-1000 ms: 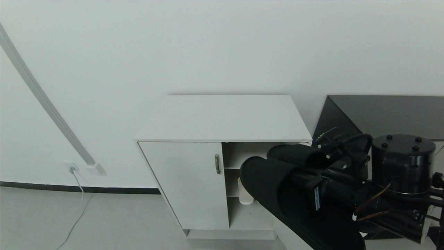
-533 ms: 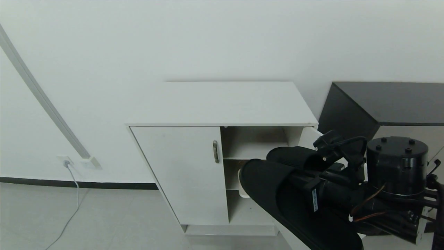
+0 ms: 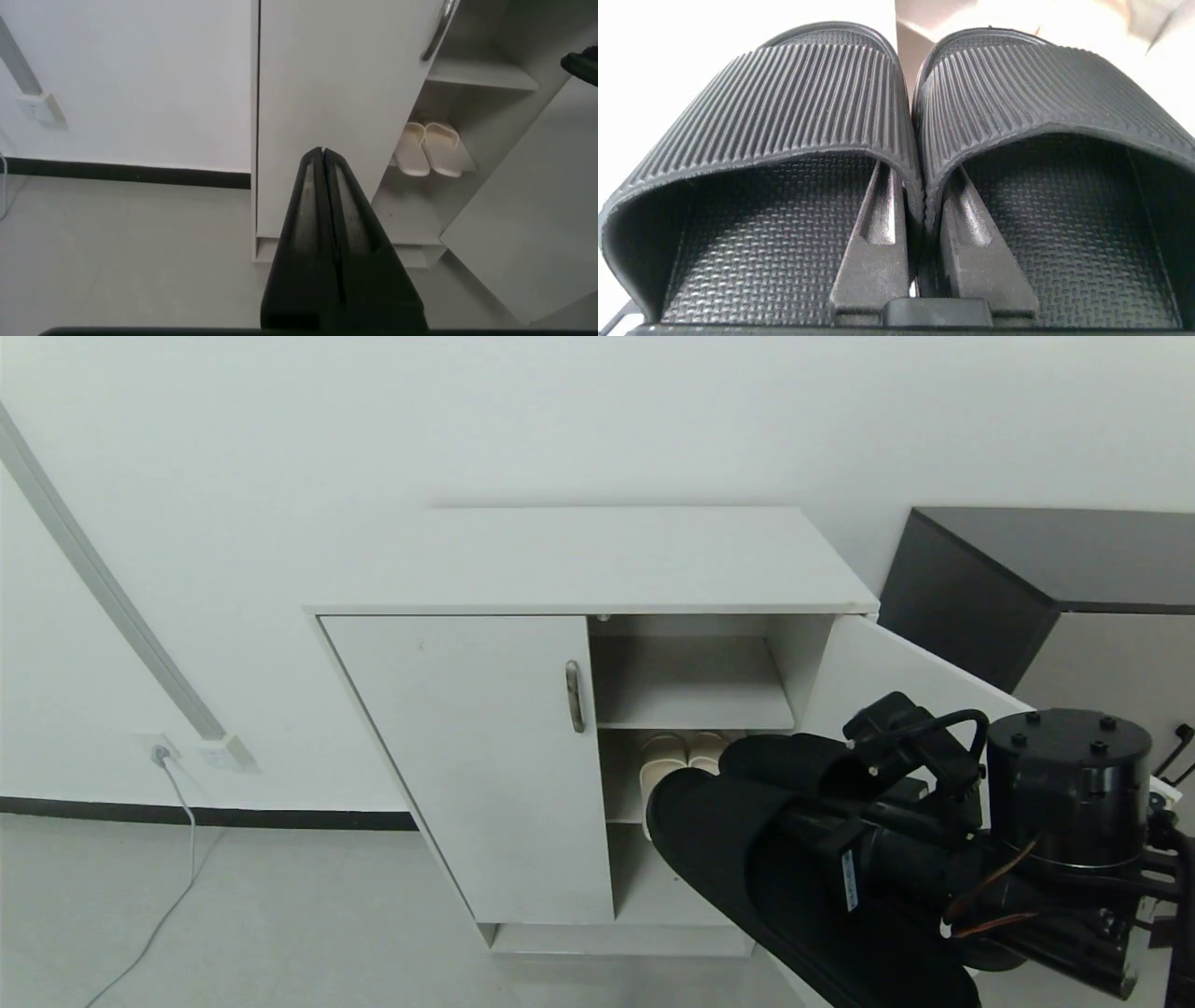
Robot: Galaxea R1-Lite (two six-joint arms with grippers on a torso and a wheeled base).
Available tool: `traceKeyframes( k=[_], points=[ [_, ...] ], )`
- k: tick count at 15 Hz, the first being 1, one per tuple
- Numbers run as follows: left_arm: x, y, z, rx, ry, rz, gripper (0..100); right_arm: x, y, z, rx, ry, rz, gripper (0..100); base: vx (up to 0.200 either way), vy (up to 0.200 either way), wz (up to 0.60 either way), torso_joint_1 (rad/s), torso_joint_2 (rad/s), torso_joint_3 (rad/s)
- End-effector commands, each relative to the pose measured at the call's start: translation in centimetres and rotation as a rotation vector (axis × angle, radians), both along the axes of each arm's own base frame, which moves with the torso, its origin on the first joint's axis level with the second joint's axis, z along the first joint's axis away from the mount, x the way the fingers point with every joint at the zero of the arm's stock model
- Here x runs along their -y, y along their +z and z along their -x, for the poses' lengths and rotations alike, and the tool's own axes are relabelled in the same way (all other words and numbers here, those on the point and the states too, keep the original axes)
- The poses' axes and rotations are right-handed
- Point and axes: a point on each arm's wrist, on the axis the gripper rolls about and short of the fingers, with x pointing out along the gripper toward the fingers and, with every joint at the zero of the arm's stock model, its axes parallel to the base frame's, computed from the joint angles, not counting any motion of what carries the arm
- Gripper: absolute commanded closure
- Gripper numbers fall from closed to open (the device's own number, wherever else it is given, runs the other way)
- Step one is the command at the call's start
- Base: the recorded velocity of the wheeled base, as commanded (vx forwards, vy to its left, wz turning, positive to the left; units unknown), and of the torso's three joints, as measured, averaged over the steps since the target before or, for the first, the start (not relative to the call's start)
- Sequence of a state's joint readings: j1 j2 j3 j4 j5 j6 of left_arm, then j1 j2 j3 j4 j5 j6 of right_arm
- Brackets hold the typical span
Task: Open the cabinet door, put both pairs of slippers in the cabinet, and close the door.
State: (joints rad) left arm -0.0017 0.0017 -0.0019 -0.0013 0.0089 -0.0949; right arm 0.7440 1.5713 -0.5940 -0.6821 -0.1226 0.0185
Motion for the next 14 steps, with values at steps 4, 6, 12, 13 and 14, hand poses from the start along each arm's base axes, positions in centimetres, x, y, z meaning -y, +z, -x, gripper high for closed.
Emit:
traceKeyframes(
  k=[4,6,12,13,14],
  points=[
    [0.00,-0.01,0.00,0.000,0.000,0.000,100,-0.01,-0.18,0.10,-0.001,0.005,0.009,100,0.000,0.000,0.00,-0.167,0.49,0.320],
    [0.00,0.03,0.01,0.002,0.000,0.000,100,-0.12,-0.22,0.16,-0.002,0.009,0.010,100,0.000,0.000,0.00,-0.154,0.48,0.327],
    [0.00,-0.01,0.00,0.000,0.000,0.000,100,-0.19,-0.41,0.37,-0.006,0.017,0.016,100,0.000,0.000,0.00,-0.108,0.46,0.347],
    [0.00,0.03,0.01,0.002,0.000,0.000,100,-0.19,-0.41,0.37,-0.006,0.017,0.016,100,0.000,0.000,0.00,-0.080,0.45,0.369],
    [0.00,0.03,0.01,0.002,0.000,0.000,100,-0.22,-0.41,0.40,-0.006,0.019,0.016,100,0.000,0.000,0.00,-0.041,0.44,0.369]
  ],
)
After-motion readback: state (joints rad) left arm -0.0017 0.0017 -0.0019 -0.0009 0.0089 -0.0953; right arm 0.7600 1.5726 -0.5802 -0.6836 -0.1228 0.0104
